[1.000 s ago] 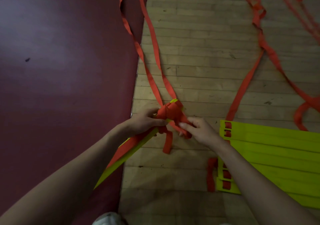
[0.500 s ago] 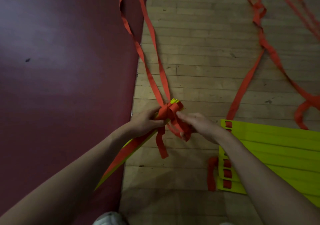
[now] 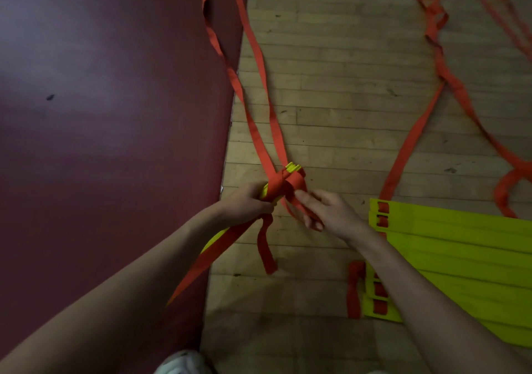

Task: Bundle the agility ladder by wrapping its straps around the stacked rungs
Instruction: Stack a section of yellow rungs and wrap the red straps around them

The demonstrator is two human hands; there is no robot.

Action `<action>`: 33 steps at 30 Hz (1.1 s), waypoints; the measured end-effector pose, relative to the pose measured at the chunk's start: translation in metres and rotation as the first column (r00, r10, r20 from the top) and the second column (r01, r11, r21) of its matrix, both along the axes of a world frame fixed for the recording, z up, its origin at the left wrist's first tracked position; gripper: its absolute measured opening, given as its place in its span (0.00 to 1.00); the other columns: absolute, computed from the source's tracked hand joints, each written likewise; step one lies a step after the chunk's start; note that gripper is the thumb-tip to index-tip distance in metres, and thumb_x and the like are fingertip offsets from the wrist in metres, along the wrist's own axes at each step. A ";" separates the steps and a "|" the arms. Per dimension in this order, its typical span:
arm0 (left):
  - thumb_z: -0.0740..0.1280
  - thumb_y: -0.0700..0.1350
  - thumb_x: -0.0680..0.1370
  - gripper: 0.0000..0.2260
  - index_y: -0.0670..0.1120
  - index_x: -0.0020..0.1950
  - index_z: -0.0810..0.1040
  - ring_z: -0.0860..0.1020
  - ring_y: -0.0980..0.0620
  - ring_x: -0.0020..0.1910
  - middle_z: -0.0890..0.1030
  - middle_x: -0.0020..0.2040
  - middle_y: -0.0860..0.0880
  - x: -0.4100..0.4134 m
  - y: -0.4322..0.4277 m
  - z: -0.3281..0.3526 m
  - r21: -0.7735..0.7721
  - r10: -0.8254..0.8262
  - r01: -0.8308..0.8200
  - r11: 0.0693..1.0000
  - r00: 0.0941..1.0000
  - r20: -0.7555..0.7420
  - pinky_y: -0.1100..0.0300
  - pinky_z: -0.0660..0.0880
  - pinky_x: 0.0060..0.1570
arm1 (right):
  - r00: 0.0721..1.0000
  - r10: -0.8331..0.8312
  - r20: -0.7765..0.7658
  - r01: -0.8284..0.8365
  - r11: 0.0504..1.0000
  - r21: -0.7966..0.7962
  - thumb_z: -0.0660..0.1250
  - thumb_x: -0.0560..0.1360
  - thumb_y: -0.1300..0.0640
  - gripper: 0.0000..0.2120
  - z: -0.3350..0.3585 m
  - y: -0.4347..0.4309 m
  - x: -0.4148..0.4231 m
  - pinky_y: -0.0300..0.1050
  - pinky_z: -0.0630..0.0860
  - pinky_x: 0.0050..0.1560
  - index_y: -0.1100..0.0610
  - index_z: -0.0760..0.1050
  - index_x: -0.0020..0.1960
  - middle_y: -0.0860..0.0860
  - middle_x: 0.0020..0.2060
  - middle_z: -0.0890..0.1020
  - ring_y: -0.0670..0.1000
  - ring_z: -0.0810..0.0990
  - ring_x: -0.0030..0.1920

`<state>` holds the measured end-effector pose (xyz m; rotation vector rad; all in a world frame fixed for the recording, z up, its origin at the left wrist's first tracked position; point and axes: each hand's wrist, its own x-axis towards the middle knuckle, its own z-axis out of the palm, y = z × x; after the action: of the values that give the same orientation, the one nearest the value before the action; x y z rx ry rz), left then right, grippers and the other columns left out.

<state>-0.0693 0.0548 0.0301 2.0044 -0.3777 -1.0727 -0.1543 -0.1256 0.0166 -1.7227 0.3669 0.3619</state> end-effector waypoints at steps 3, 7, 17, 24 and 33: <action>0.65 0.33 0.75 0.19 0.45 0.65 0.71 0.80 0.53 0.45 0.81 0.51 0.45 -0.002 0.001 -0.001 -0.015 0.044 -0.045 0.999 0.998 -0.036 0.62 0.78 0.45 | 1.000 0.017 -0.025 -0.017 1.000 -0.017 0.68 0.77 0.57 0.04 -0.005 0.001 -0.001 0.38 0.71 0.25 0.57 0.76 0.45 0.50 0.24 0.79 0.47 0.74 0.23; 0.67 0.36 0.73 0.18 0.45 0.61 0.69 0.79 0.47 0.49 0.79 0.54 0.37 -0.002 -0.001 -0.001 0.036 0.051 -0.051 0.998 0.999 -0.004 0.46 0.76 0.55 | 0.997 -0.012 -0.072 0.010 1.000 -0.021 0.64 0.79 0.61 0.08 -0.004 0.001 -0.001 0.38 0.74 0.27 0.60 0.77 0.42 0.54 0.31 0.82 0.45 0.79 0.26; 0.64 0.34 0.76 0.16 0.45 0.58 0.63 0.72 0.54 0.41 0.70 0.40 0.53 -0.015 -0.008 -0.002 -0.032 0.078 -0.076 0.997 0.995 0.061 0.70 0.69 0.34 | 0.995 0.091 -0.030 -0.094 0.986 -0.137 0.64 0.77 0.65 0.08 0.000 0.017 -0.002 0.39 0.76 0.29 0.55 0.73 0.42 0.43 0.26 0.81 0.44 0.78 0.25; 0.63 0.44 0.74 0.09 0.42 0.51 0.70 0.69 0.60 0.29 0.70 0.33 0.53 -0.008 -0.002 0.004 -0.159 0.075 -0.113 0.981 0.971 -0.226 0.66 0.67 0.30 | 0.991 0.101 -0.086 -0.105 0.994 -0.042 0.61 0.78 0.68 0.09 -0.001 0.006 -0.008 0.42 0.75 0.32 0.59 0.73 0.41 0.50 0.29 0.83 0.46 0.81 0.28; 0.62 0.47 0.81 0.21 0.59 0.71 0.62 0.78 0.58 0.41 0.78 0.57 0.49 -0.006 0.004 -0.002 -0.248 0.139 -0.241 0.938 0.919 -0.369 0.66 0.73 0.37 | 0.935 0.170 -0.311 -0.190 0.981 -0.037 0.55 0.78 0.74 0.13 -0.023 -0.002 -0.014 0.37 0.75 0.30 0.71 0.70 0.61 0.52 0.39 0.79 0.40 0.79 0.26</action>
<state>-0.0756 0.0586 0.0286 1.5220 -0.1347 -1.1468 -0.1682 -0.1278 -0.0061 -1.7725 0.4503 0.7648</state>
